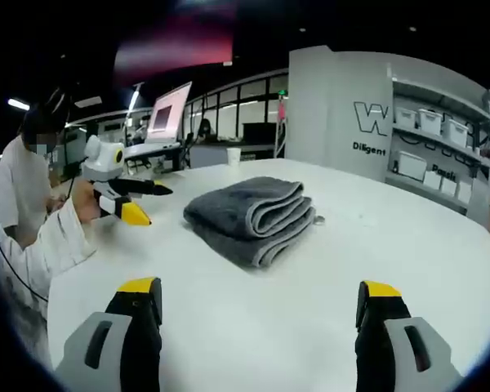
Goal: Open the folded towel by lifting each exposed corner and separating the folded layers until the towel lies flat within the target outline without major curled edges
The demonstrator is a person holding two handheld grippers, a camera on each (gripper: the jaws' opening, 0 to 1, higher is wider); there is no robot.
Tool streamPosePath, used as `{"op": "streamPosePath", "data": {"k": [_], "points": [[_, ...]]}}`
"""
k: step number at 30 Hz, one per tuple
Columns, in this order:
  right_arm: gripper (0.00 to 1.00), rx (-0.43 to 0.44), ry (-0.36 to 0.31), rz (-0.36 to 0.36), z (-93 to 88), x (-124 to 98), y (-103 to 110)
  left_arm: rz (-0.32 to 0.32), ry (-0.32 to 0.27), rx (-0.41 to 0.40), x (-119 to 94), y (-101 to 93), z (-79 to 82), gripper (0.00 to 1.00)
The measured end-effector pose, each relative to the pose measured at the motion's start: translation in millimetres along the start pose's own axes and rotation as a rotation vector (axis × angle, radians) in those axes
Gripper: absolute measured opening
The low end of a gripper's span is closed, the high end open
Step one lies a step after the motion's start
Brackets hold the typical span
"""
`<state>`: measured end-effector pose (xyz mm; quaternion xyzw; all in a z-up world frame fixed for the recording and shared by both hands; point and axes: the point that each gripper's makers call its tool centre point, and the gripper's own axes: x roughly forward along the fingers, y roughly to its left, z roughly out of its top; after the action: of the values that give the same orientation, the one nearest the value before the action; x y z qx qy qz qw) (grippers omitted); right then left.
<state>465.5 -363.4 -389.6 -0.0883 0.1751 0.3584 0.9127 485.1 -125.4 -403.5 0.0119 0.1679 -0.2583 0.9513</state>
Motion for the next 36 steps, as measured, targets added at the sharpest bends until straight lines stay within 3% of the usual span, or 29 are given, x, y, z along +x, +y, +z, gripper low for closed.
{"op": "streamPosePath", "data": {"k": [12, 36], "points": [[0.99, -0.001, -0.004, 0.009, 1.2, -0.5, 2.9, 0.015, 0.026, 0.011, 2.1, 2.5, -5.2, 0.98], [0.98, -0.004, 0.024, 0.018, -4.4, 2.8, 5.9, 0.018, 0.025, 0.011, 0.3, 3.2, -4.4, 0.98]]}}
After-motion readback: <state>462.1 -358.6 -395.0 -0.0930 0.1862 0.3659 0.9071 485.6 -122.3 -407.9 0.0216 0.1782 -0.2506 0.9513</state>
